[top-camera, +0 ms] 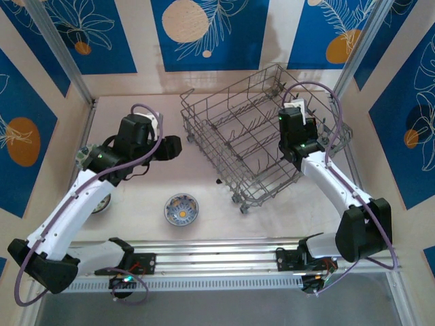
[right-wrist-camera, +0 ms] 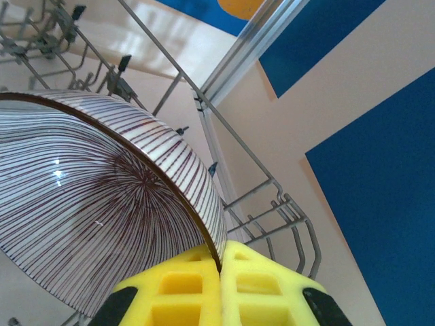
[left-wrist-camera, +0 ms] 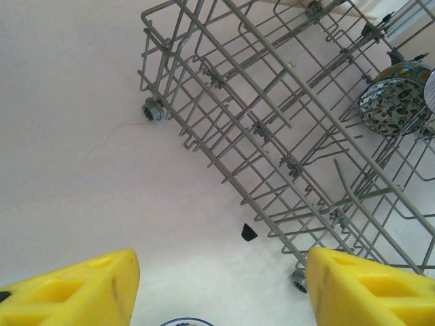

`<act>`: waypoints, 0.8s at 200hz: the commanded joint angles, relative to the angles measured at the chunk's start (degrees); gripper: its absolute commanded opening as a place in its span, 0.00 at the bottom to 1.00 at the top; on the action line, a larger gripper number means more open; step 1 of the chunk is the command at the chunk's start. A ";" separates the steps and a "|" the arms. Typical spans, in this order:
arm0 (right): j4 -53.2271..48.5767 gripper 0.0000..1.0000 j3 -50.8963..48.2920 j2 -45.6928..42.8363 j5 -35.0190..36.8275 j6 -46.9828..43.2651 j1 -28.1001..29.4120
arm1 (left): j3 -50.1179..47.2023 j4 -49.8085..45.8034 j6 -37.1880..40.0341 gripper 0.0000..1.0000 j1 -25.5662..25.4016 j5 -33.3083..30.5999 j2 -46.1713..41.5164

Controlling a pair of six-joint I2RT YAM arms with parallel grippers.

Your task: Load the bowls into the dish rack

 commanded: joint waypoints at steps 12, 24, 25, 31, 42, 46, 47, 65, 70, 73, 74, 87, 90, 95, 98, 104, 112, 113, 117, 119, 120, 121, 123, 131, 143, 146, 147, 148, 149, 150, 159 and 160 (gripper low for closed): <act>9.27 0.00 -1.77 0.80 2.96 -2.14 -1.43 | -0.81 0.22 2.24 0.66 1.47 1.54 -1.11; 10.39 0.00 -2.23 1.38 3.40 -3.56 -1.44 | -0.98 -0.01 2.96 0.66 2.44 2.11 -1.15; 10.53 0.00 -2.28 1.36 3.49 -3.58 -1.44 | -1.02 -0.03 3.07 0.66 2.46 2.19 -1.13; 11.00 0.00 -2.46 1.67 3.65 -3.92 -1.54 | -1.06 -0.14 3.35 0.66 2.98 2.65 -1.18; 11.96 0.00 -2.76 1.99 3.87 -4.43 -1.54 | -1.23 -0.15 3.76 0.66 4.10 3.58 -1.20; 12.15 0.00 -2.85 2.14 4.00 -4.67 -1.55 | -1.30 -0.07 3.87 0.66 4.40 4.01 -1.18; 12.28 0.00 -2.90 2.18 4.01 -4.71 -1.58 | -1.31 -0.07 3.88 0.66 4.53 4.10 -1.19; 15.36 0.00 -3.90 3.21 4.96 -7.54 -1.72 | -1.55 -0.05 4.32 0.66 6.28 6.16 -1.03; 15.43 0.00 -4.12 3.23 5.06 -7.58 -1.91 | -1.57 -0.14 4.32 0.66 6.59 6.63 -1.03; 15.37 0.00 -4.24 3.22 5.05 -7.52 -1.88 | -1.59 -0.09 4.44 0.66 6.82 6.87 -1.03; 15.30 0.00 -4.29 3.25 5.06 -7.45 -1.97 | -1.64 -0.12 4.43 0.66 6.88 6.94 -1.03; 15.49 0.00 -4.82 3.30 5.47 -7.52 -2.29 | -1.98 0.02 4.65 0.66 7.43 7.77 -1.22; 15.53 0.00 -4.92 3.29 5.64 -7.55 -2.38 | -2.09 0.10 4.67 0.66 7.51 7.87 -1.28; 15.58 0.00 -5.02 3.43 5.81 -7.75 -2.35 | -2.34 0.37 4.75 0.66 7.63 8.09 -1.38; 15.63 0.00 -5.12 3.52 6.03 -7.85 -2.35 | -2.52 0.49 4.78 0.66 7.77 8.25 -1.45; 15.93 0.00 -5.22 3.66 6.43 -8.16 -2.32 | -2.87 0.68 4.79 0.66 7.92 8.42 -1.59; 16.72 0.00 -5.30 4.00 7.17 -8.82 -2.49 | -3.28 0.97 4.80 0.66 8.14 8.76 -1.64; 16.81 0.00 -5.26 4.03 7.26 -8.89 -2.49 | -3.36 0.98 4.87 0.66 8.16 8.81 -1.68; 16.88 0.00 -5.32 4.16 7.63 -9.05 -2.54 | -3.56 1.10 4.91 0.66 8.28 9.01 -1.72; 16.87 0.00 -5.25 4.22 7.80 -9.07 -2.57 | -3.65 1.15 4.86 0.66 8.34 9.13 -1.68; 16.89 0.00 -5.24 4.23 7.84 -9.06 -2.57 | -3.68 1.21 4.86 0.66 8.35 9.17 -1.71; 16.90 0.00 -5.24 4.33 7.90 -9.10 -2.58 | -3.69 1.28 4.90 0.66 8.40 9.19 -1.72; 16.88 0.00 -5.17 4.42 7.95 -9.00 -2.58 | -3.77 1.26 4.86 0.66 8.43 9.31 -1.73; 16.68 0.00 -4.99 4.66 8.53 -8.67 -2.73 | -3.96 1.41 4.94 0.66 8.68 9.67 -1.67; 15.44 0.00 -4.50 5.30 9.07 -7.79 -2.73 | -4.13 1.61 5.11 0.66 8.88 10.19 -1.65; 14.83 0.00 -4.33 5.40 9.03 -7.45 -2.61 | -4.14 1.64 5.19 0.66 9.03 10.32 -1.64; 14.68 0.00 -4.30 5.48 9.03 -7.33 -2.64 | -4.14 1.67 5.19 0.66 9.04 10.33 -1.64; 14.56 0.00 -4.28 5.52 9.11 -7.22 -2.57 | -4.14 1.64 5.20 0.66 9.05 10.34 -1.60; 14.46 0.00 -4.23 5.54 9.11 -7.13 -2.53 | -4.14 1.63 5.24 0.66 9.10 10.39 -1.62; 14.36 0.00 -4.20 5.55 9.16 -7.04 -2.51 | -4.14 1.66 5.27 0.66 9.08 10.41 -1.63; 14.18 0.00 -4.22 6.10 9.62 -6.78 -2.26 | -4.31 1.70 5.37 0.66 9.27 10.59 -1.71; 14.13 0.00 -4.20 6.18 9.67 -6.77 -2.24 | -4.31 1.70 5.42 0.66 9.30 10.60 -1.67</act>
